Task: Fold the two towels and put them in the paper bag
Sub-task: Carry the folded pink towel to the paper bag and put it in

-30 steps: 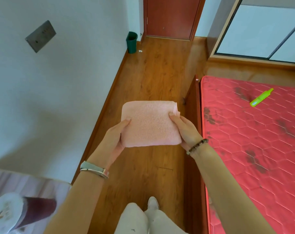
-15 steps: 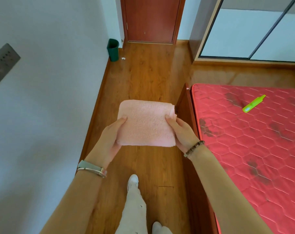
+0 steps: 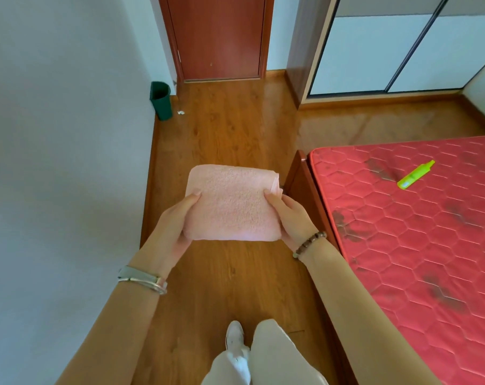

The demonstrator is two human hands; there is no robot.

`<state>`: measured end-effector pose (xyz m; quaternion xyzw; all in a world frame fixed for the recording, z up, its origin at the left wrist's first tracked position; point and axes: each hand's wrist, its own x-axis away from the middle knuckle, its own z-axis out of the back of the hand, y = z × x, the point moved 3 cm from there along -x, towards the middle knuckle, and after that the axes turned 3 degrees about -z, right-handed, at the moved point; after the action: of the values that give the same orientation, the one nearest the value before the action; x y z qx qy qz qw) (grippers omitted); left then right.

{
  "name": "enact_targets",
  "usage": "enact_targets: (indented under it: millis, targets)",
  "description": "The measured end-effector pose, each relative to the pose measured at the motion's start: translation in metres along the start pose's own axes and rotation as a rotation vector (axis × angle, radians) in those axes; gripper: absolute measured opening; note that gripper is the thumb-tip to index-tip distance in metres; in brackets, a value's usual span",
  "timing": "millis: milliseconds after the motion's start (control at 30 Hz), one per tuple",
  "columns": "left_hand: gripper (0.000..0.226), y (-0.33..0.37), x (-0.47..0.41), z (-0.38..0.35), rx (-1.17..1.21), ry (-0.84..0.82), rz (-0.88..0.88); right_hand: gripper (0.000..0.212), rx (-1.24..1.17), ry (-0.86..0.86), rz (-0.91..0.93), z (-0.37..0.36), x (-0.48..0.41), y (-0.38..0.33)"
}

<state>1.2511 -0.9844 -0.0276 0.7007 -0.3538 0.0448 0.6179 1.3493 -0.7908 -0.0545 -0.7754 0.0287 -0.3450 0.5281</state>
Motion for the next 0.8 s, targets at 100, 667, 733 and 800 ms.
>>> enact_targets:
  millis: [100, 667, 733, 800]
  targets:
    - [0.017, 0.013, -0.024, -0.004, -0.007, -0.006, 0.024, 0.040, 0.022, 0.018, 0.002, 0.000, -0.022, -0.013]
    - [0.036, 0.101, -0.223, -0.093, -0.019, -0.021, 0.096, 0.047, -0.101, 0.065, 0.009, 0.045, -0.216, -0.118]
    - [0.035, 0.114, -0.242, -0.101, -0.008, -0.039, 0.082, 0.045, -0.106, 0.061, 0.010, 0.048, -0.236, -0.132]
    - [0.031, 0.125, -0.256, -0.105, -0.004, -0.057, 0.070, 0.046, -0.112, 0.056, 0.010, 0.048, -0.254, -0.142]
